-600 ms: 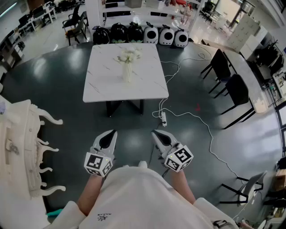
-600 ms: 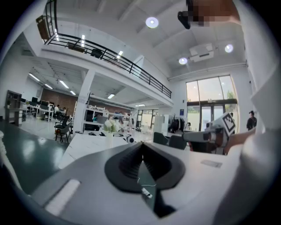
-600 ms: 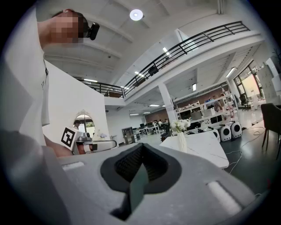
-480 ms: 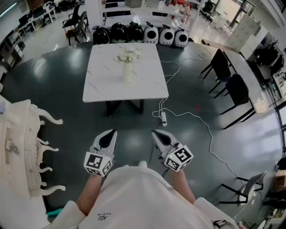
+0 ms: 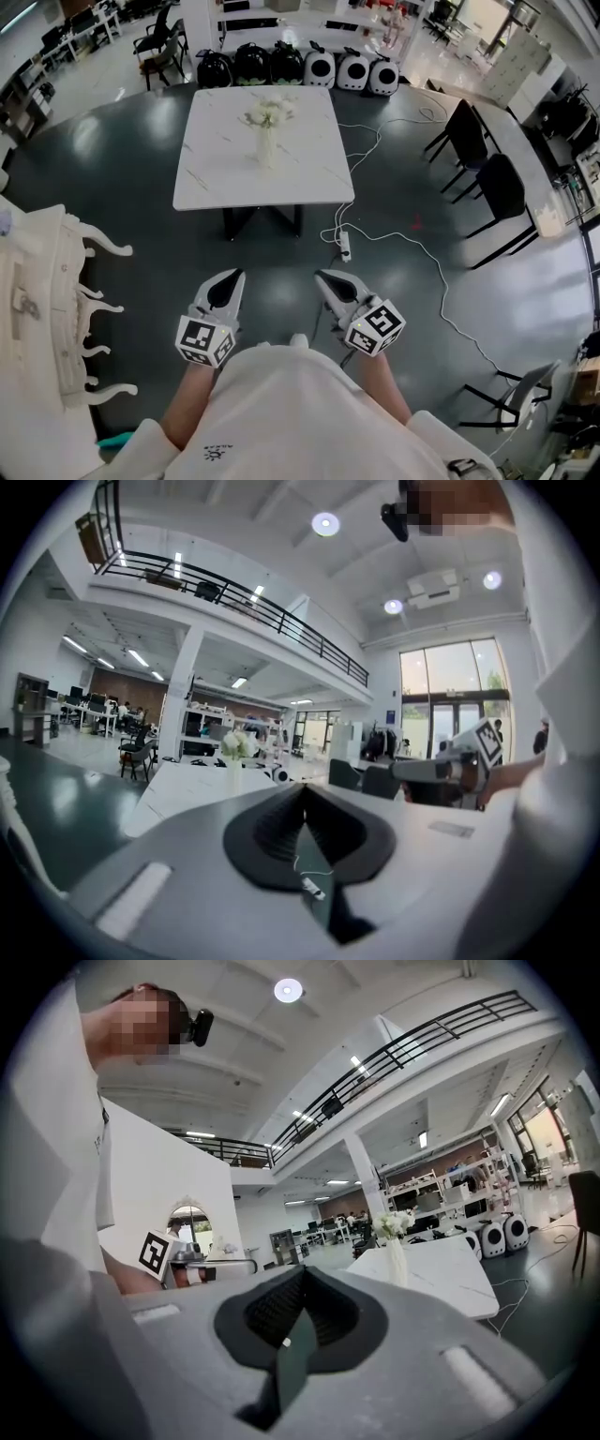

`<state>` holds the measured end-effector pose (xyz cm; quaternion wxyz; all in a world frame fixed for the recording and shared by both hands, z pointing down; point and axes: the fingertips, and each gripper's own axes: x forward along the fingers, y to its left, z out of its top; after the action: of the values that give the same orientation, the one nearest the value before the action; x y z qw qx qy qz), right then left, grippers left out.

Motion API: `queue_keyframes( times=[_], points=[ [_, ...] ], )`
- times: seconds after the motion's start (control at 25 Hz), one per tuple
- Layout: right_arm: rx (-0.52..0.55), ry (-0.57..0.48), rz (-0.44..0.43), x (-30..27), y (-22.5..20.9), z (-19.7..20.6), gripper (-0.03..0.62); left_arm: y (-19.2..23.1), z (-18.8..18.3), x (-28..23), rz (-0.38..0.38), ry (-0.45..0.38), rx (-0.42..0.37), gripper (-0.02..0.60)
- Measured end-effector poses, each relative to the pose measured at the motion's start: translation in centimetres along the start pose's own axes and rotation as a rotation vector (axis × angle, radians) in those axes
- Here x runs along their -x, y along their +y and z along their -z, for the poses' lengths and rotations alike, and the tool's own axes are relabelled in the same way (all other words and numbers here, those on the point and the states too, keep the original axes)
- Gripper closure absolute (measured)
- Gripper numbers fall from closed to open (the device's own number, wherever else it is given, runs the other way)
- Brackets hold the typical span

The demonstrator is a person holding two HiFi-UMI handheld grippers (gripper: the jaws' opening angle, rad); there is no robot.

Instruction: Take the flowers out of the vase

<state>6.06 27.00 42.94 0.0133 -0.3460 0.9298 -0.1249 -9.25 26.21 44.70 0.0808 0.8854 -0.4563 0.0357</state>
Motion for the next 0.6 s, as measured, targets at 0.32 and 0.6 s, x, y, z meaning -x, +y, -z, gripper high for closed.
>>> queue_keyframes(
  times=[0.32, 0.6],
  points=[
    [-0.012, 0.019, -0.017, 0.1, -0.6, 0.2, 0.594, -0.3, -0.2, -0.6, -0.014, 0.006, -0.006, 0.592],
    [-0.002, 0.016, -0.033, 0.5, -1.7, -0.1, 0.594, -0.9, -0.5, -1.4, -0.027, 0.002, -0.013, 0.592]
  ],
)
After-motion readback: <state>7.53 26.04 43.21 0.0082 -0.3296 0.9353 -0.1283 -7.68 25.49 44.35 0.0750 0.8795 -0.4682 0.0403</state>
